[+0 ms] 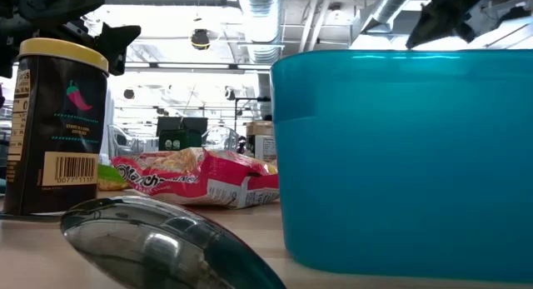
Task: Pick & Place Food Item
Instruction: Put the orange seasoning pack into the blue bin
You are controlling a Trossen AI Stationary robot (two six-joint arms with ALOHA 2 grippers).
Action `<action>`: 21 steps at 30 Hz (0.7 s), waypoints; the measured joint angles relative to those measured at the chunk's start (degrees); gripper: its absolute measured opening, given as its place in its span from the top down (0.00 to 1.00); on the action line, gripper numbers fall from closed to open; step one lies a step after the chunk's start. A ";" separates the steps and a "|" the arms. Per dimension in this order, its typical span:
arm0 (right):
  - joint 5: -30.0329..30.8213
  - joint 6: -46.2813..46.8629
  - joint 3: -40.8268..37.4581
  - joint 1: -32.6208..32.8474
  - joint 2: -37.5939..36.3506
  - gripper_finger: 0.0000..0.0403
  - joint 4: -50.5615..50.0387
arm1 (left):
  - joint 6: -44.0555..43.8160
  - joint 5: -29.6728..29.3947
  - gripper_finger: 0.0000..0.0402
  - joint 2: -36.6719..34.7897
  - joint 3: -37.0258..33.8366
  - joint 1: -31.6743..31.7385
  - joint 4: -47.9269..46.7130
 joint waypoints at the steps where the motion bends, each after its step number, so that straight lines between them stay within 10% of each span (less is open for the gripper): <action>1: -2.47 -0.43 0.00 -1.00 0.79 1.00 0.02 | -0.01 0.01 0.33 0.00 0.00 -0.01 0.00; 8: -14.11 -3.44 0.00 -6.03 7.18 1.00 1.98 | 0.00 0.00 0.33 0.00 0.00 -0.02 0.00; 21: -18.19 -7.96 0.00 -17.35 15.83 1.00 3.71 | 0.00 -0.01 0.33 0.00 0.01 -0.01 0.00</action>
